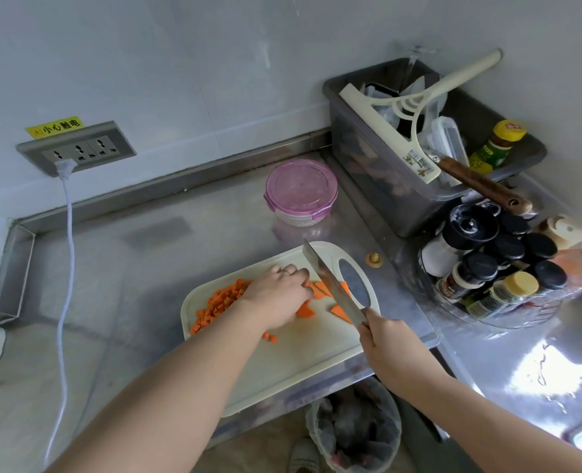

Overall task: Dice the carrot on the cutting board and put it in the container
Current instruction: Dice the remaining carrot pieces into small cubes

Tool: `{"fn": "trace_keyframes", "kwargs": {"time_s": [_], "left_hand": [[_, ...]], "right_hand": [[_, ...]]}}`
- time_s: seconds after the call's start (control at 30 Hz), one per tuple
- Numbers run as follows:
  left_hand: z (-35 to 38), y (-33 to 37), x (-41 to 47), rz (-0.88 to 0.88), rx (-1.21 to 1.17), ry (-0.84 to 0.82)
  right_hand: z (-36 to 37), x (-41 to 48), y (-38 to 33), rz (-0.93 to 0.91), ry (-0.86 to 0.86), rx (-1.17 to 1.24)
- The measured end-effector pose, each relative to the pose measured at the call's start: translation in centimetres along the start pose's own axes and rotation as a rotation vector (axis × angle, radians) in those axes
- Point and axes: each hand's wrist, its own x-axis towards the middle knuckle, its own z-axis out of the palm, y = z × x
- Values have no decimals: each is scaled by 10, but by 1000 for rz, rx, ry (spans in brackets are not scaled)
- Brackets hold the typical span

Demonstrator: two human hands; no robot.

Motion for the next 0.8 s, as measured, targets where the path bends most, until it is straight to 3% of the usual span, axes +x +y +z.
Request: {"fn": "trace_keyframes", "kwargs": {"time_s": [0.1, 0.37, 0.8], "left_hand": [[0, 5, -6, -67, -27, 7], [26, 42, -31, -510, -299, 159], [36, 40, -31, -512, -352, 218]], "right_hand": [[5, 2, 2, 17, -25, 10], [22, 0, -6, 31, -118, -52], [33, -4, -15, 22, -125, -83]]}}
